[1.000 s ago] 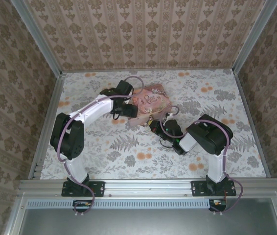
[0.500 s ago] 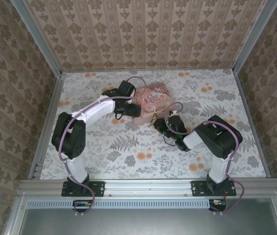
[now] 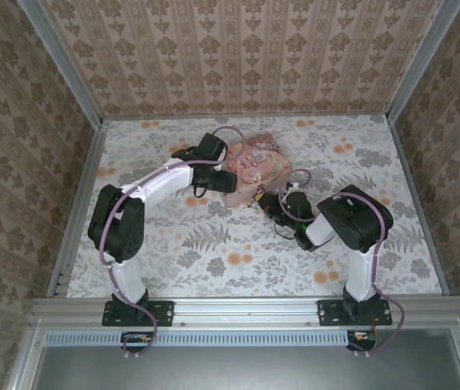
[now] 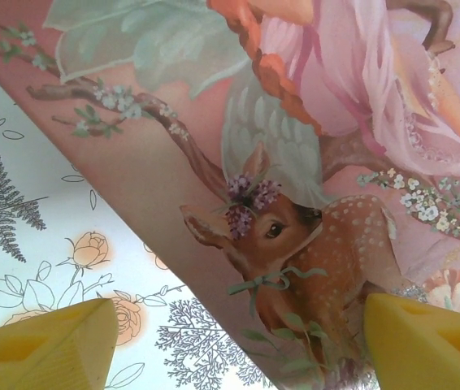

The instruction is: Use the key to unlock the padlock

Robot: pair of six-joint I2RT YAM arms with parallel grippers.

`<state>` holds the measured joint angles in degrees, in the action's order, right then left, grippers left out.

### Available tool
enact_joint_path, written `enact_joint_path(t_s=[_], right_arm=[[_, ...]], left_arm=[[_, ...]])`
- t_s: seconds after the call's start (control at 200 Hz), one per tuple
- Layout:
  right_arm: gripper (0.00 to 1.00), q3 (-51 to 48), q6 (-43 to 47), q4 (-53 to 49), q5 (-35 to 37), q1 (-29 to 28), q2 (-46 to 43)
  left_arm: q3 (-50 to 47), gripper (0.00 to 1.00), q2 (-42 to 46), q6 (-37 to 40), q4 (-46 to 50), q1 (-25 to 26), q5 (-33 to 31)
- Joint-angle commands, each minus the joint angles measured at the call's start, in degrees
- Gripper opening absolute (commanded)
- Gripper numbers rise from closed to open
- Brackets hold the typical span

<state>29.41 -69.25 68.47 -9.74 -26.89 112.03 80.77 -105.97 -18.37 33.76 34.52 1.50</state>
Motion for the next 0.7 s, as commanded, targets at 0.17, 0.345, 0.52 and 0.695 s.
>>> enact_joint_path(t_s=[0.17,0.345,0.52,0.695], right_arm=[[0.00,0.5,2.0,-16.7,3.4,3.6,-2.4],[0.00,4.3,8.9,-33.9,5.8,4.8,-8.3],[0.00,8.0,13.1,-43.7,6.8,5.5,-10.7],[0.00,7.0,13.4,-41.2,3.4,7.8,-10.3]], left_arm=[[0.0,0.78,-5.5,1.9,11.5,-0.1,-6.4],[1.0,0.78,-6.3,2.3,12.5,0.2,-6.7],[1.4,0.77,-7.0,2.3,12.7,0.5,-6.7],[2.0,0.77,-7.6,2.3,13.2,0.5,-6.6]])
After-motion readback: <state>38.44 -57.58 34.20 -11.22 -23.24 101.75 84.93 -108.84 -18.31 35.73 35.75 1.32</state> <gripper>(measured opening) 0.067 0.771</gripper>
